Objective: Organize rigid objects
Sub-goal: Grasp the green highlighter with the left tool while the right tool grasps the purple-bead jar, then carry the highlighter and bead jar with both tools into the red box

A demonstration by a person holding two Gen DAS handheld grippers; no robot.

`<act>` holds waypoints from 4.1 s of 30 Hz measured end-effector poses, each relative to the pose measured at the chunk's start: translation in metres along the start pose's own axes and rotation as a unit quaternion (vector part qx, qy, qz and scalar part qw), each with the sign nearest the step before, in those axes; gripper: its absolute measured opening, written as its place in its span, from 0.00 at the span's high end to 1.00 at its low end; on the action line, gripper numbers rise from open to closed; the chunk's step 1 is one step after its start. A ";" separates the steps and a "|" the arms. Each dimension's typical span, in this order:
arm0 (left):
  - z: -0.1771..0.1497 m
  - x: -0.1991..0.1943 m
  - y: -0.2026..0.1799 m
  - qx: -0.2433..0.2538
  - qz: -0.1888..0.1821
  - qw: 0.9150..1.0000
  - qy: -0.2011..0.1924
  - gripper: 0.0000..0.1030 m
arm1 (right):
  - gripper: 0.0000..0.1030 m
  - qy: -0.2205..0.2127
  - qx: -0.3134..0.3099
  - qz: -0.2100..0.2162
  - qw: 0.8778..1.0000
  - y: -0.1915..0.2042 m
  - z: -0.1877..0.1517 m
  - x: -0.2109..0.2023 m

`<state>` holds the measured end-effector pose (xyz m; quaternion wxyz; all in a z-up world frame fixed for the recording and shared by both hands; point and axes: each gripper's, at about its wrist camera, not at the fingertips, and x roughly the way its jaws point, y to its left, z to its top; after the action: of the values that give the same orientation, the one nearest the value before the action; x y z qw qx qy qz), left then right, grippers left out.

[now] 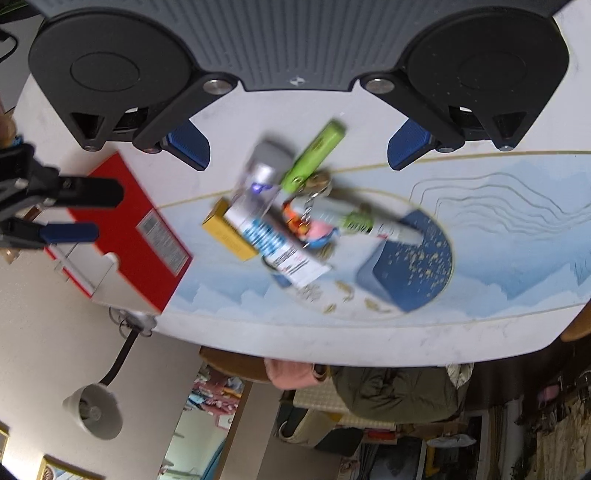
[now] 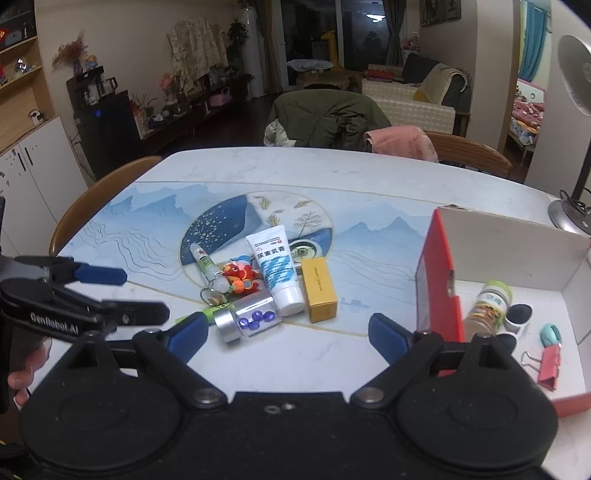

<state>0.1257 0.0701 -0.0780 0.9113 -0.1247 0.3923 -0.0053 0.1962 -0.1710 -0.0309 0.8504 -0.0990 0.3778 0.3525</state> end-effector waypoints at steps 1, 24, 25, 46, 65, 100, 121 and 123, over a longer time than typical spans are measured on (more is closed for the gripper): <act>-0.003 0.003 0.001 0.009 -0.004 1.000 0.002 0.00 | 0.09 0.003 -0.004 0.003 1.000 0.002 0.001 0.004; -0.021 0.068 0.025 0.060 -0.013 0.998 0.010 0.00 | 0.12 0.066 -0.080 0.024 0.994 0.034 0.005 0.100; -0.021 0.069 0.024 0.063 -0.013 0.998 0.008 0.00 | 0.12 0.069 -0.082 0.022 0.994 0.034 0.005 0.104; -0.020 0.073 0.006 0.129 0.029 0.991 -0.003 0.55 | 0.30 0.099 -0.072 0.024 0.992 0.035 0.004 0.129; -0.033 0.057 -0.017 0.120 0.015 0.993 0.012 0.85 | 0.31 0.086 -0.033 0.027 0.995 0.032 -0.005 0.094; 0.041 0.005 -0.174 0.129 -0.073 0.987 -0.056 0.85 | 0.31 -0.011 0.050 -0.020 0.998 -0.094 0.001 -0.057; 0.061 0.086 -0.286 0.173 -0.096 0.980 -0.003 0.85 | 0.31 -0.016 0.107 -0.079 0.991 -0.246 -0.008 -0.069; 0.060 0.095 -0.296 0.178 -0.096 0.979 0.008 0.85 | 0.31 -0.014 0.112 -0.084 0.990 -0.260 -0.008 -0.067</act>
<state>0.2608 -0.2138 -0.0378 0.9111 0.0026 0.3783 -0.1636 0.3353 -0.4000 -0.0143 0.8881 -0.0299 0.3933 0.2362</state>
